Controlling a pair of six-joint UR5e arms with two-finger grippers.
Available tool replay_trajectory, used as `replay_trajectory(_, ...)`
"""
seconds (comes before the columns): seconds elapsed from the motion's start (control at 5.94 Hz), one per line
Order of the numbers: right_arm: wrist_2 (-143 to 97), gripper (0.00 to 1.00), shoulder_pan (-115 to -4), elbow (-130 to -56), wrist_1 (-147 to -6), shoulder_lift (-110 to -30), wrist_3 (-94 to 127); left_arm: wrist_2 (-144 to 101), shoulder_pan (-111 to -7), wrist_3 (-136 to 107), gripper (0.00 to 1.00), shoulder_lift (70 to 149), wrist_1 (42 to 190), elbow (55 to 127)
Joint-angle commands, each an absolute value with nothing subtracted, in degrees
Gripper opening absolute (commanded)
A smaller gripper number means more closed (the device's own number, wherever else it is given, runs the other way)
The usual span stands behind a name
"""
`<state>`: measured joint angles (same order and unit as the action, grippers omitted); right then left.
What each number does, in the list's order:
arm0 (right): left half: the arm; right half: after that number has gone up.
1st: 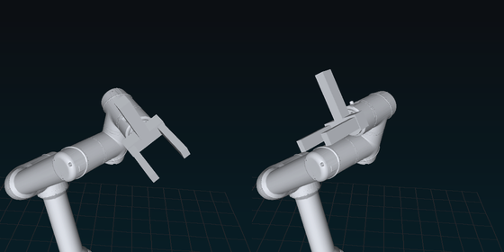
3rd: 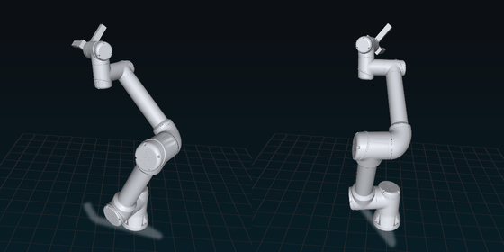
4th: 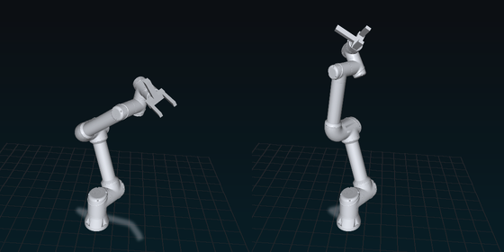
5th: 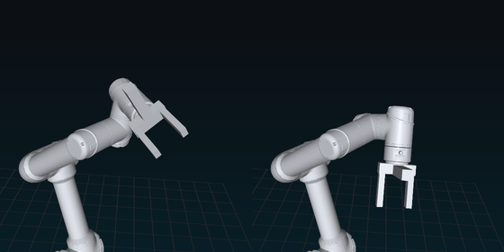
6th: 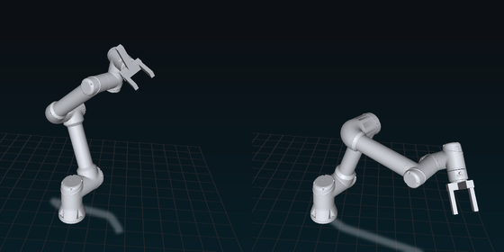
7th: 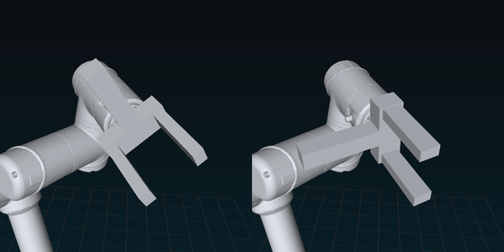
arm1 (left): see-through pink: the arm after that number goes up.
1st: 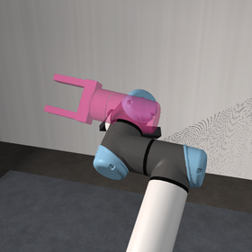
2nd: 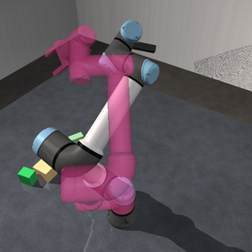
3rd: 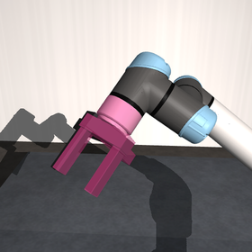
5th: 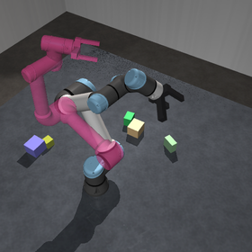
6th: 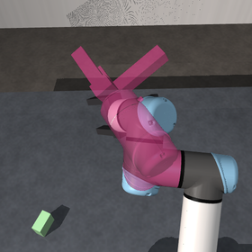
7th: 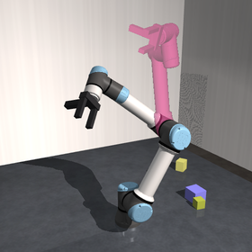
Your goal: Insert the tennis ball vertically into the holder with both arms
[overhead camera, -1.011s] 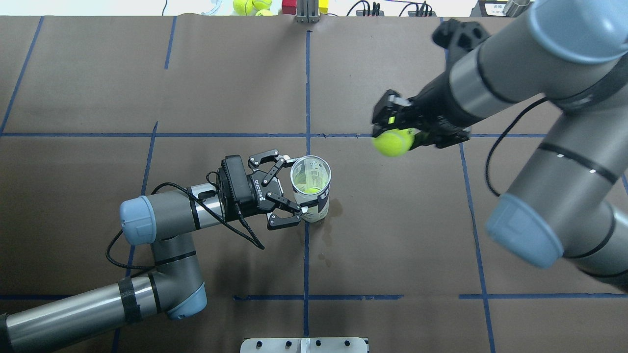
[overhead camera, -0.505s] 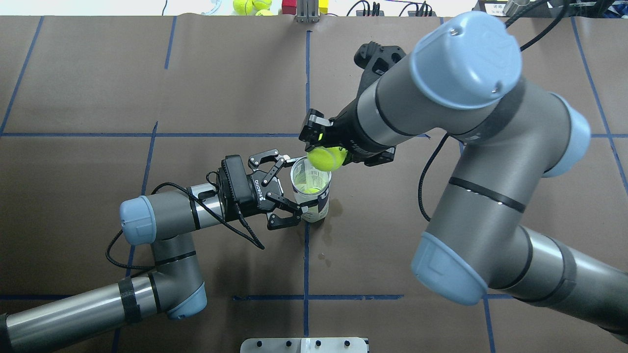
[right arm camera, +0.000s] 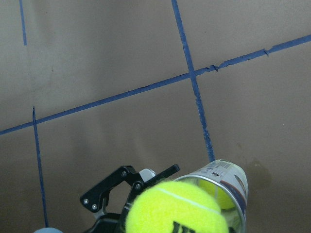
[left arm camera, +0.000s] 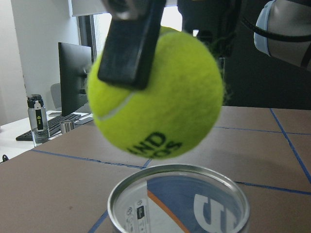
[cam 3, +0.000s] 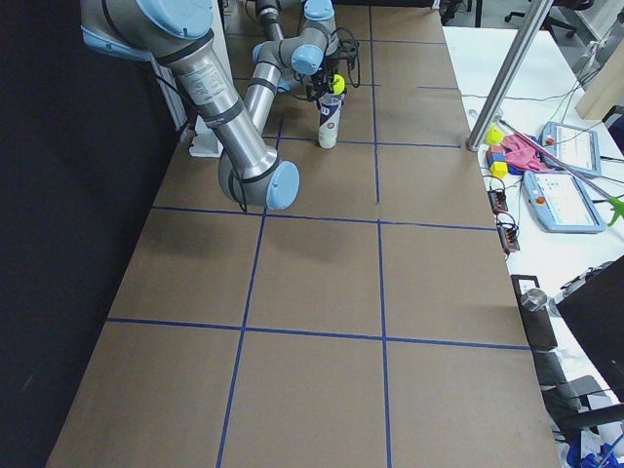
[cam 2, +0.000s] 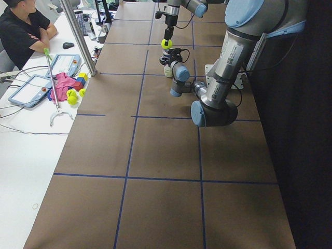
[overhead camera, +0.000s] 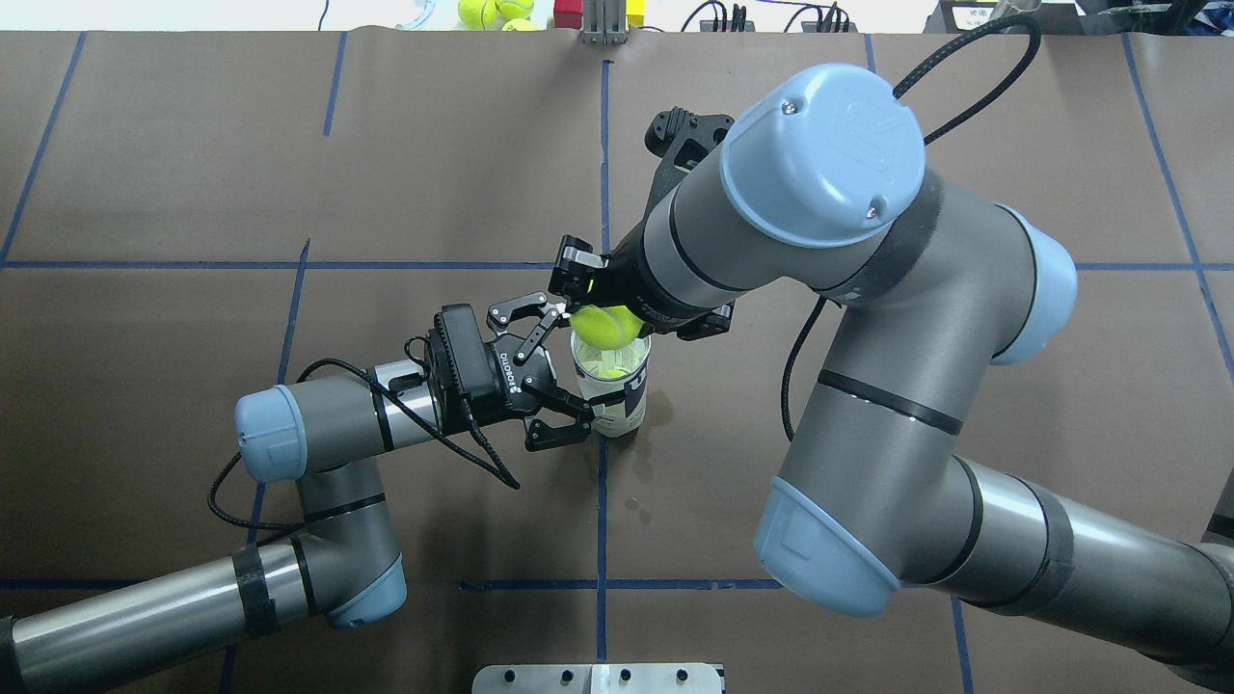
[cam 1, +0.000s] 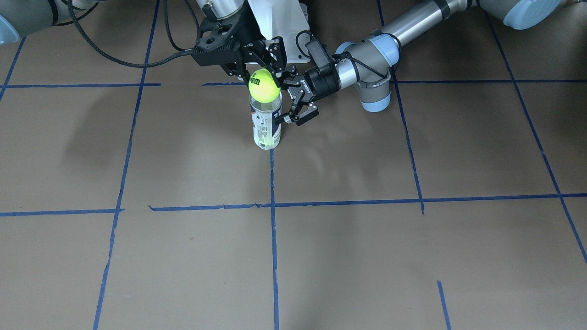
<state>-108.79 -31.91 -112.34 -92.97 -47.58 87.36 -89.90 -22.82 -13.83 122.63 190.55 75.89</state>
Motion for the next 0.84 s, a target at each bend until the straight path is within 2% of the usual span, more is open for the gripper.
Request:
replay_trajectory(0.0, -108.7, 0.95, -31.5, -111.8, -93.0, -47.5, 87.4, -89.8, -22.8, -13.9, 0.95, 122.7, 190.5, 75.9)
replay_trajectory(0.17, -108.8, 0.99, -31.5, -111.9, -93.1, -47.6, 87.4, -89.8, -22.8, -14.0, 0.95, 122.8, 190.5, 76.7)
replay_trajectory(0.67, -109.1, 1.00, -31.8, -112.3, -93.0, -47.6, 87.5, -89.9, -22.7, -14.1, 0.95, 120.3, 191.9, 78.4)
